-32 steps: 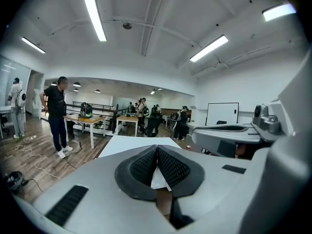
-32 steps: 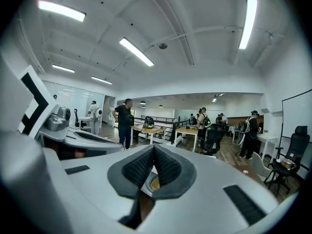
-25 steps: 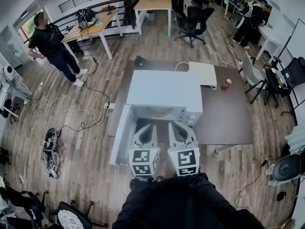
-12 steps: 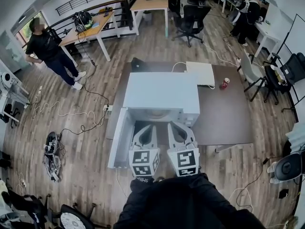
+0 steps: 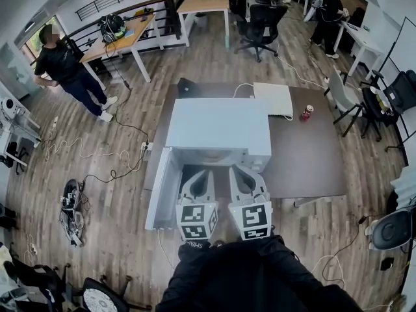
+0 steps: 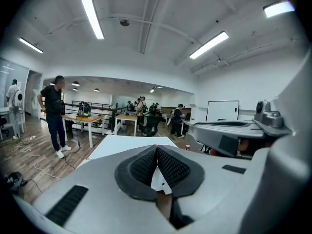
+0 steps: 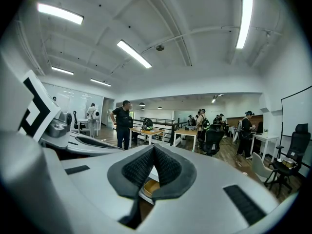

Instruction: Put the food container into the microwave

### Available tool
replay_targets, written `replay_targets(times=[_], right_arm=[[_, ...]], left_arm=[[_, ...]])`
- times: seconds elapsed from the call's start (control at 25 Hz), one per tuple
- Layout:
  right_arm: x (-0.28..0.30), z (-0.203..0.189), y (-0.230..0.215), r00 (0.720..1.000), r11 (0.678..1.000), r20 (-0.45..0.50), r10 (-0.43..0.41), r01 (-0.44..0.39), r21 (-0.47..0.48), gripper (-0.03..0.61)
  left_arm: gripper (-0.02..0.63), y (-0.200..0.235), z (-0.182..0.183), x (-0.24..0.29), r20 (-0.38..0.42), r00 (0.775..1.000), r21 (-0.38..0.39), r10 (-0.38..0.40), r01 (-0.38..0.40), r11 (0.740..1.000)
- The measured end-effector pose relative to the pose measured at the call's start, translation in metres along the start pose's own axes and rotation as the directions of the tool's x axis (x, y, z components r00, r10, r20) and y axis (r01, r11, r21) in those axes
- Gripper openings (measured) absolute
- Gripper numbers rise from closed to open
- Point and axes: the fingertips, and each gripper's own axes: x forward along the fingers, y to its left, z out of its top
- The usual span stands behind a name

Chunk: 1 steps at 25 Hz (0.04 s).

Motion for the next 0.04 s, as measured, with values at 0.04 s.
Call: replay_targets(times=[0.04], right_arm=[[-0.0002, -0.0002, -0.0012, 1.0, 1.0, 0.001, 0.001, -0.001, 0.0, 0.023]], left_arm=[[0.034, -0.0011, -0.0004, 0.0009, 0.0, 1.0, 0.0, 0.0, 0.0, 1.0]])
